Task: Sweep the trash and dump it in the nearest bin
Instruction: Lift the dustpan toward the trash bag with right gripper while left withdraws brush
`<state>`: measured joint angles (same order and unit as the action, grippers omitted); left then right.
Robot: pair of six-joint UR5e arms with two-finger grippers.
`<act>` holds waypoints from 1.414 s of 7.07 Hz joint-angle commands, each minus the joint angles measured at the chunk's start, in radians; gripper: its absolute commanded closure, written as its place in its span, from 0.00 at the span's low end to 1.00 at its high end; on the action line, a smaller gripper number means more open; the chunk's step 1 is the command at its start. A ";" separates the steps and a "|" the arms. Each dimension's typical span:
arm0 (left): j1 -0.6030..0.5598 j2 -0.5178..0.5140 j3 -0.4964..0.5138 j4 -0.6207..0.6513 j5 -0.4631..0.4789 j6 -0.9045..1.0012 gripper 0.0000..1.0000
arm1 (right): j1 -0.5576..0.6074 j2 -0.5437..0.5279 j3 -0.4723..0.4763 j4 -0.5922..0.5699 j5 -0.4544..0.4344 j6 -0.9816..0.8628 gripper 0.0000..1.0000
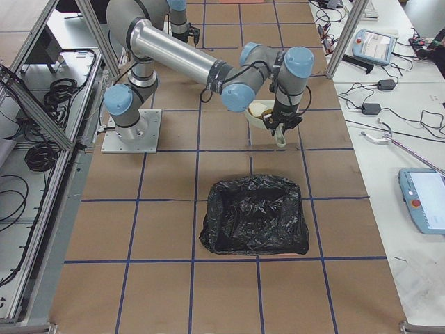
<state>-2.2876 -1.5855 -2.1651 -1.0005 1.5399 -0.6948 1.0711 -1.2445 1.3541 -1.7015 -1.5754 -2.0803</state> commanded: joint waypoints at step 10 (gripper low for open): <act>-0.007 0.055 -0.114 0.098 -0.106 -0.054 1.00 | -0.373 0.095 -0.208 0.057 0.037 -0.390 1.00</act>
<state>-2.2943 -1.5343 -2.2741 -0.9070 1.4386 -0.7527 0.7453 -1.1893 1.1893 -1.6464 -1.5405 -2.4097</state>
